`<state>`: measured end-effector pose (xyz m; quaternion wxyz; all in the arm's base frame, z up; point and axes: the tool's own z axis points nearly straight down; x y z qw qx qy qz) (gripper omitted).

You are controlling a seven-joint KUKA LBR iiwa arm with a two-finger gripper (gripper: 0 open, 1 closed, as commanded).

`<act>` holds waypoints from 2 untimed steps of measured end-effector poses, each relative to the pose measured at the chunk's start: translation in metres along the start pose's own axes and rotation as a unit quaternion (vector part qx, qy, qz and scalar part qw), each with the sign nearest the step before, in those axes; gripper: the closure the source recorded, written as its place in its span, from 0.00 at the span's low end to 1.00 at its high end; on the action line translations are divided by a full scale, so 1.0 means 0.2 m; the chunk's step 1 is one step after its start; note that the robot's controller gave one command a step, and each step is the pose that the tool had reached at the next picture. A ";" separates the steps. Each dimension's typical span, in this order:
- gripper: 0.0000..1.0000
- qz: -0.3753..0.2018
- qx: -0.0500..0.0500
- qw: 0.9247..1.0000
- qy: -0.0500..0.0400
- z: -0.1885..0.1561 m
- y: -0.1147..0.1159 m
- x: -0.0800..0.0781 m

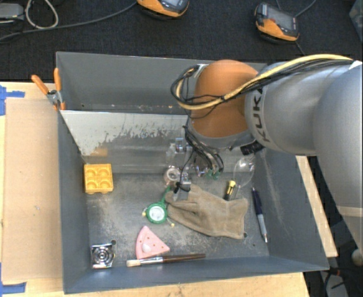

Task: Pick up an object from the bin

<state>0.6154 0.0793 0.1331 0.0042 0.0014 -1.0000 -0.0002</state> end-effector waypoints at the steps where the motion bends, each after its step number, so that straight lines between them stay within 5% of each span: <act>1: 0.00 0.001 0.000 1.000 -0.004 -0.02 0.00 -0.01; 2: 0.00 -0.110 0.000 0.994 0.000 0.15 -0.23 0.18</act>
Offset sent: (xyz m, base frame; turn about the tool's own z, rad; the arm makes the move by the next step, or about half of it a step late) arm -0.0356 -0.0468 -0.0294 -0.2281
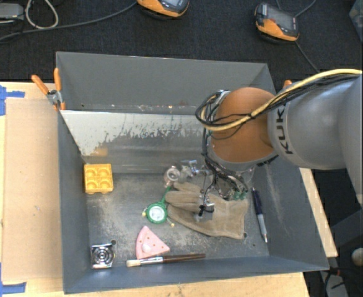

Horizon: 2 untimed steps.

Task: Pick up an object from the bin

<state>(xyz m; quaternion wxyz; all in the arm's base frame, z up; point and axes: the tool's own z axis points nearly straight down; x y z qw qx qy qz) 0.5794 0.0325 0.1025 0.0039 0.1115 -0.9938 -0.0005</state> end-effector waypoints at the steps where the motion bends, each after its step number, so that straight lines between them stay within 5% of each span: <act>1: 1.00 0.000 0.000 1.000 -0.007 0.15 0.22 -0.11; 2: 1.00 0.000 0.000 1.000 -0.007 0.15 0.22 -0.11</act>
Offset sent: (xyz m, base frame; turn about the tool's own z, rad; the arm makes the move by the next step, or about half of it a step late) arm 0.0000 0.0000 0.0000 0.0000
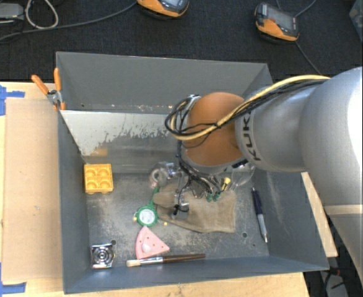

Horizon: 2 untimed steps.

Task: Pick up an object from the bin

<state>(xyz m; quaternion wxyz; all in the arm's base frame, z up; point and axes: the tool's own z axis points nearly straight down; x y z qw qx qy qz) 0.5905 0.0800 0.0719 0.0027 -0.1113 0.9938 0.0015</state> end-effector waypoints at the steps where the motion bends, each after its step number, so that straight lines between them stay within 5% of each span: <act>1: 1.00 -0.002 0.000 1.000 -0.001 -0.12 0.03 0.04; 2: 1.00 -0.011 -0.001 1.000 -0.002 -0.33 0.11 0.01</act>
Offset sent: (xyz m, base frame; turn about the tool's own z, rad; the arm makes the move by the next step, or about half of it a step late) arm -0.0072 0.0196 0.0655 -0.0210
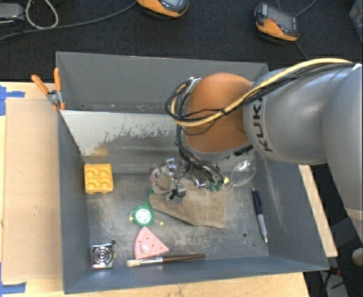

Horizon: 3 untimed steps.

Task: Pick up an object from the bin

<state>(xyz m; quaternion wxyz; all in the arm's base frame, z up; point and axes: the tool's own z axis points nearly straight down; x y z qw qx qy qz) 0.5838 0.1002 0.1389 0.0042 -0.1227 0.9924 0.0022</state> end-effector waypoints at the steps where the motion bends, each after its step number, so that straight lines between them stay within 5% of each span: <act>1: 1.00 -0.002 0.000 1.000 0.003 -0.01 -0.08 0.00; 3: 1.00 0.012 0.000 1.000 0.002 -0.57 -0.08 0.02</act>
Offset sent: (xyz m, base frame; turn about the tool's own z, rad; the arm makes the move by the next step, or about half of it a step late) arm 0.0008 -0.0064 0.0462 0.0160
